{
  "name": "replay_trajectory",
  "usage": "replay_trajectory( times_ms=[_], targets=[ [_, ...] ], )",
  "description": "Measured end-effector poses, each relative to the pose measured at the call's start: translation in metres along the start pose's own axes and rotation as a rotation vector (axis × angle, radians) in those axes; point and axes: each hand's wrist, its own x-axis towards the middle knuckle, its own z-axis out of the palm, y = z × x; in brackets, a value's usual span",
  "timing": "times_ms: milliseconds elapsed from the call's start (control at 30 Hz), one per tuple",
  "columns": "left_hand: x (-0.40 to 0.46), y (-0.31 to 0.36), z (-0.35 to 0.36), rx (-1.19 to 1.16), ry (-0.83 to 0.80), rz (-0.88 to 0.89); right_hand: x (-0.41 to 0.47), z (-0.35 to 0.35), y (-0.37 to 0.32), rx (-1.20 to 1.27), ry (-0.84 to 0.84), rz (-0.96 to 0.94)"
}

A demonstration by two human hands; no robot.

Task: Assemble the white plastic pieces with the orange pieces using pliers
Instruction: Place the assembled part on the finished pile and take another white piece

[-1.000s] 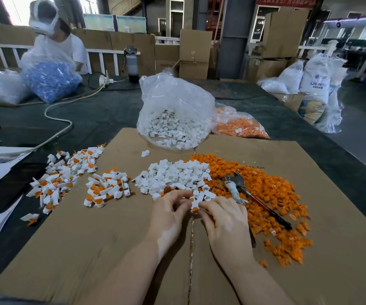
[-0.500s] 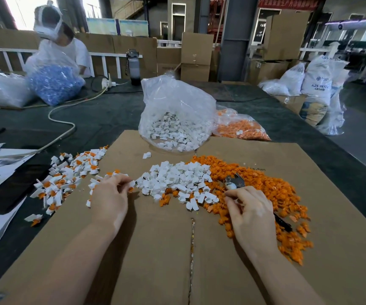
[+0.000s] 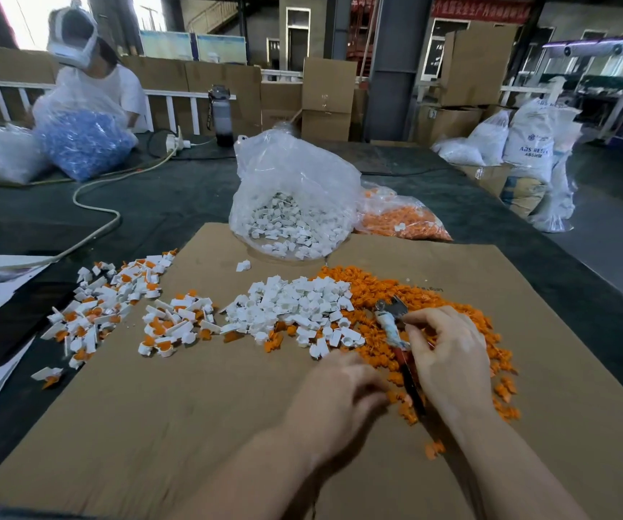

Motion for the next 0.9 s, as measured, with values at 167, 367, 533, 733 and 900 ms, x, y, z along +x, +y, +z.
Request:
replay_trajectory(
  times_ms=[167,367,533,733,900],
  targets=[
    [0.003,0.023,0.021,0.067,-0.107,0.137,-0.001,0.001,0.0,0.004,-0.001,0.017],
    [0.003,0.017,0.023,0.122,-0.156,0.163,-0.003,0.006,-0.004,0.023,-0.029,0.019],
    [0.008,-0.008,0.013,0.148,-0.027,-0.027,-0.006,0.009,-0.006,0.029,-0.061,0.025],
    [0.015,-0.026,0.007,0.107,0.116,-0.211,-0.011,0.015,-0.011,0.003,-0.095,-0.027],
    [0.014,-0.022,0.008,0.051,0.069,-0.128,-0.01,0.018,-0.011,0.006,-0.085,-0.032]
  ],
)
